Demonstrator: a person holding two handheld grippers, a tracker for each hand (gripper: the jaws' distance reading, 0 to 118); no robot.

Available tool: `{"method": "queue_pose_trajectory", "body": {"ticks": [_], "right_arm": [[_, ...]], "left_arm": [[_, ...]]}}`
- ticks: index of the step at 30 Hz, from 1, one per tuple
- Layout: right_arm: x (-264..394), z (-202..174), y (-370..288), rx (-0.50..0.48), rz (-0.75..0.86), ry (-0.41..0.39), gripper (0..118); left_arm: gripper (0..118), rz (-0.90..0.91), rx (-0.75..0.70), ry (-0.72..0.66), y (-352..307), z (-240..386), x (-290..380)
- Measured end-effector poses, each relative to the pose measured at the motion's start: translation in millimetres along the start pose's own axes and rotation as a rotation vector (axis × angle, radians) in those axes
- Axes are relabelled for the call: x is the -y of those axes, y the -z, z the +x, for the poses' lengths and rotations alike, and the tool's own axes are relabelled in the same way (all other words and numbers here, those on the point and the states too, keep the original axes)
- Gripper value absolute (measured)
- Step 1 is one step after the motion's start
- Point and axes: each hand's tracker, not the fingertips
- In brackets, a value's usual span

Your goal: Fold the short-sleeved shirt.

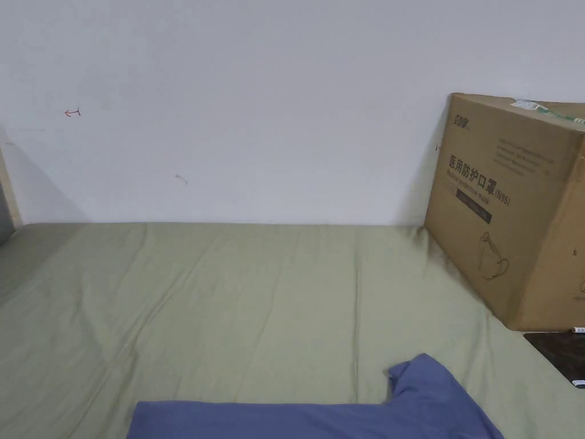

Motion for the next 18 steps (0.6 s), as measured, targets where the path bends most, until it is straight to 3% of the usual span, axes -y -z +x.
{"method": "queue_pose_trajectory", "body": {"ticks": [1,2,3,4,5,8,13,15,16,17,18], "right_arm": [[-2.5,-1.8,-7.2,0.017,0.021,-0.018,28],[-5.5,-3.7,-15.3,0.016,0.061,-0.040,52],[-7.4,-5.1,-22.3,-0.002,0.092,-0.060,91],[-10.0,-8.3,-32.3,-0.038,0.117,-0.060,111],[-12.3,-12.3,-43.9,-0.079,0.173,-0.053,118],[-21.4,-33.8,-75.8,-0.136,0.321,-0.047,118],[-15.7,-83.9,-134.6,-0.253,0.760,-0.071,118],[-9.2,-101.7,-149.6,-0.295,0.942,-0.087,115],[-6.1,-109.3,-155.6,-0.328,1.029,-0.085,111],[-4.3,-118.1,-159.5,-0.332,1.081,-0.072,103],[-3.6,-125.9,-161.9,-0.322,1.122,-0.050,72]], "left_arm": [[49,0.030,-0.006,-0.010,-8.3,-1.9,-3.8],[72,0.057,0.011,-0.039,-16.1,-4.6,-7.8],[97,0.092,0.047,-0.064,-25.0,-6.6,-11.7],[102,0.173,0.117,-0.104,-41.0,-7.1,-15.5],[100,0.253,0.199,-0.143,-57.9,-6.3,-19.5],[100,0.469,0.288,-0.137,-101.3,9.0,-33.8],[101,0.777,0.119,-0.014,-142.9,64.1,-51.0],[96,0.904,0.118,-0.002,-151.1,80.9,-47.7],[89,0.971,0.144,-0.005,-151.8,84.4,-44.6],[74,1.017,0.168,-0.016,-151.1,86.6,-42.6],[37,1.042,0.197,-0.018,-152.9,91.4,-42.3]]}}
